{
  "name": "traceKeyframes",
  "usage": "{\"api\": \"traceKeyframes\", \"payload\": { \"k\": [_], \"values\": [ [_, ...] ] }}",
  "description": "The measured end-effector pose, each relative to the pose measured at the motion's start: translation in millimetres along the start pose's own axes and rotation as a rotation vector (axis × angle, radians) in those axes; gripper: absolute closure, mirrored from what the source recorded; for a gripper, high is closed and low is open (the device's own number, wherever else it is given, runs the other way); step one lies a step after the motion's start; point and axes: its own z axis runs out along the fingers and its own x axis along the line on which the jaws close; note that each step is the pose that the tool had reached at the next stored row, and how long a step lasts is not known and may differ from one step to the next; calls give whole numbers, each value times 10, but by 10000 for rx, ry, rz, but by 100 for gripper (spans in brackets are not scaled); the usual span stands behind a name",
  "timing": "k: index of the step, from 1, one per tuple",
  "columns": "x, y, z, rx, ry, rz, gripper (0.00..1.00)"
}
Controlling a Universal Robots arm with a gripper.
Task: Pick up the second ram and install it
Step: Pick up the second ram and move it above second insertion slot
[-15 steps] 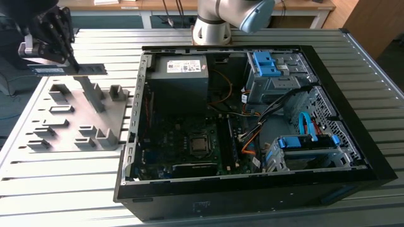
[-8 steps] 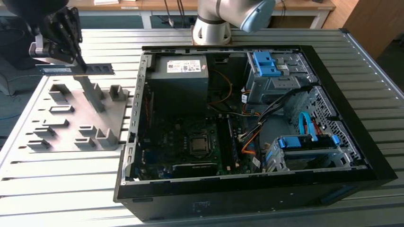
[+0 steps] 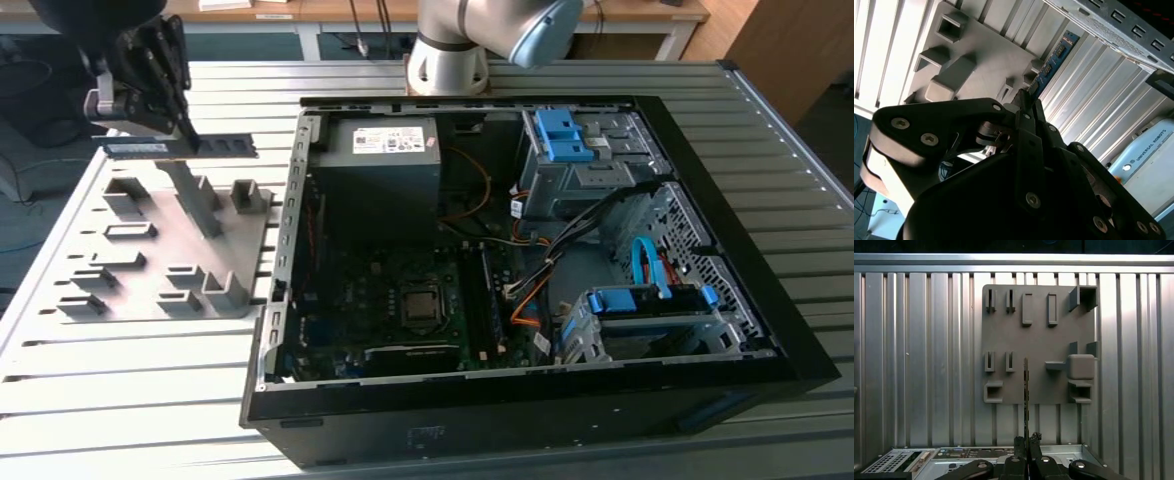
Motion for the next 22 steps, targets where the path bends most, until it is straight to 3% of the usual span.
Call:
{"api": "traceKeyframes", "payload": {
  "k": [22],
  "values": [
    [-10,-417,-1,-11,0,0,86]
  ]
}}
